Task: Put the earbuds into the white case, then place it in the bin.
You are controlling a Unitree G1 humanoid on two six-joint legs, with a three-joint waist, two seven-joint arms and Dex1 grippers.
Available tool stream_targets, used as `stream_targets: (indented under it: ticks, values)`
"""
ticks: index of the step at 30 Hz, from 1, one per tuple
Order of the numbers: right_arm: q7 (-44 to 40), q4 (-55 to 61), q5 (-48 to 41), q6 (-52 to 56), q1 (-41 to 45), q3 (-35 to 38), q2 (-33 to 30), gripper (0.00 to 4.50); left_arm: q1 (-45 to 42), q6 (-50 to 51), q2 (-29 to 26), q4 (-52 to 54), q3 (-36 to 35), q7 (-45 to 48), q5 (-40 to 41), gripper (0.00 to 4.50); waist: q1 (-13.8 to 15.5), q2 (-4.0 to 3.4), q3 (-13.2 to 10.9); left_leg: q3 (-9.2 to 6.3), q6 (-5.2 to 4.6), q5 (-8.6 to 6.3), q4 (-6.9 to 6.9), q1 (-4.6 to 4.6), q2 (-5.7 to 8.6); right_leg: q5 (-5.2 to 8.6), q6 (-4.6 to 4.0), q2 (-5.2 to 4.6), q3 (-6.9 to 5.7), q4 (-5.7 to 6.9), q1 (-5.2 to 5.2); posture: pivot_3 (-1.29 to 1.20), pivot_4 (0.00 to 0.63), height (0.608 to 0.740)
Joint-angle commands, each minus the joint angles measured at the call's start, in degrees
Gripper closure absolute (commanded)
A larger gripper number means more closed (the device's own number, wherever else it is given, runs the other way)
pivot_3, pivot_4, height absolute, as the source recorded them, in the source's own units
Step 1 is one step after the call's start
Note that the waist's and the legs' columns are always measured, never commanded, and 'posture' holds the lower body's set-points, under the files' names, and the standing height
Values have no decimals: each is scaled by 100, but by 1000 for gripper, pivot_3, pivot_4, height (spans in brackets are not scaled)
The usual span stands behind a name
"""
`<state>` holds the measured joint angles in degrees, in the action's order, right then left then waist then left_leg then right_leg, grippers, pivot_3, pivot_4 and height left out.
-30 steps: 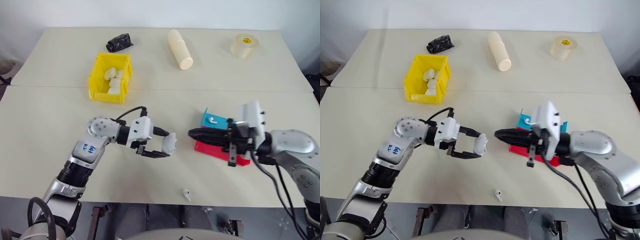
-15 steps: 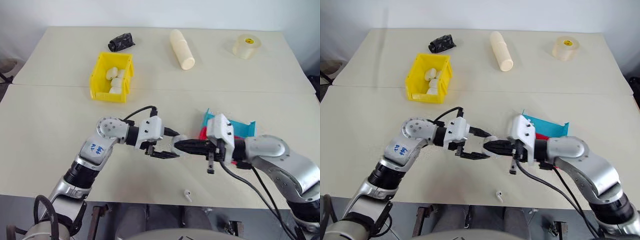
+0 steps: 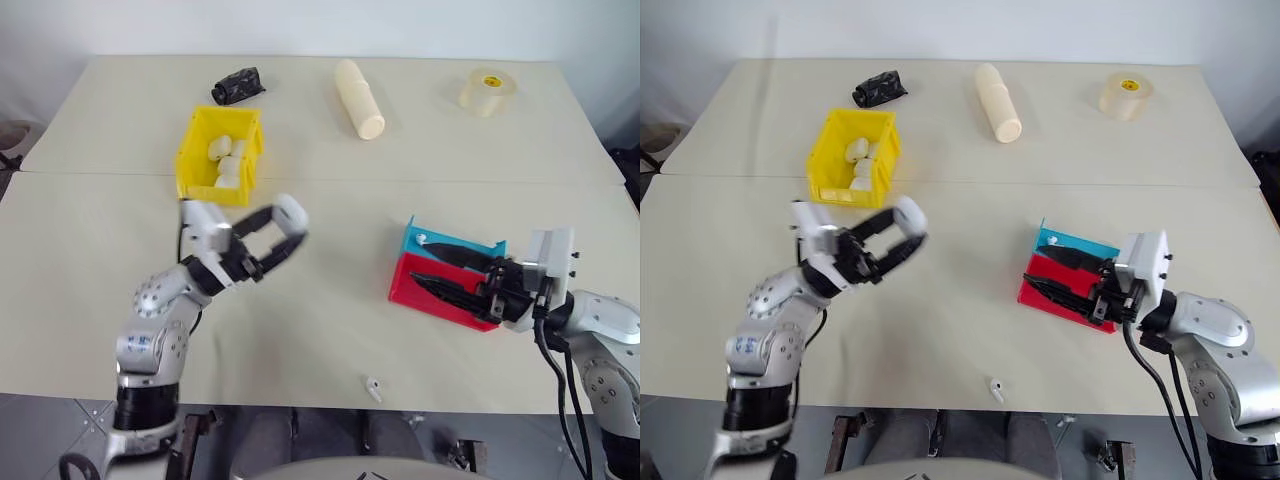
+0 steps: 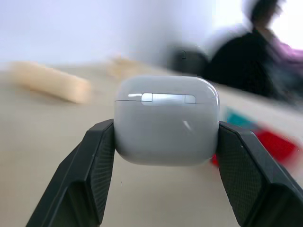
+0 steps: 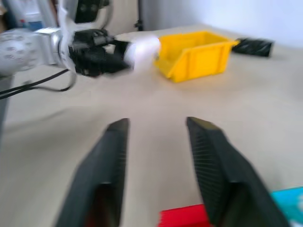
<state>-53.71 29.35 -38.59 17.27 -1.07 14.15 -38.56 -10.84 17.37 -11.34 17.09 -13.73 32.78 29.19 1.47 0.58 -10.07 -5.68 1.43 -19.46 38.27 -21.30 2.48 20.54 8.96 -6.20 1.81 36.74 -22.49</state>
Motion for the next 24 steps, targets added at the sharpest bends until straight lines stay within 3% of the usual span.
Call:
stream_targets:
  ticks: [1,4,10,14,19,24]
  values:
    - [199,378,199,-385,-93,85,154,831,219,-357,57,210,-423,-673,-106,1697,4,0,0,0,0,0,0,0,0,0,0,1,0,0,0,0,150,740]
    - [371,411,357,-523,-142,55,274,62,-184,-542,-14,-333,-626,-1154,-296,1697,34,2,0,0,2,1,6,0,2,0,0,2,-2,5,2,0,150,740]
    - [439,277,485,-565,-123,66,247,62,-1853,-747,-473,-2490,-381,-1413,-920,1697,55,9,2,-2,-1,3,4,1,46,0,1,-4,-3,11,1,0,150,740]
    - [521,285,536,-547,-35,22,254,62,-2999,-895,-499,-3910,-334,-1340,-947,1697,7,16,-3,-5,-4,5,-2,1,59,0,1,-16,-8,14,-3,0,150,740]
    - [651,413,578,-538,-59,-32,308,62,-3600,-1148,-671,-4819,-68,-1310,-1332,1697,-70,18,-3,-2,-5,5,-16,-1,63,-1,2,-21,-12,26,-8,0,150,740]
    - [746,457,588,-587,-224,62,323,0,-3364,-888,-836,-4304,-10,-1040,-1242,171,-149,20,-3,-5,-5,5,-17,-2,61,-1,2,-22,-16,34,-12,0,150,740]
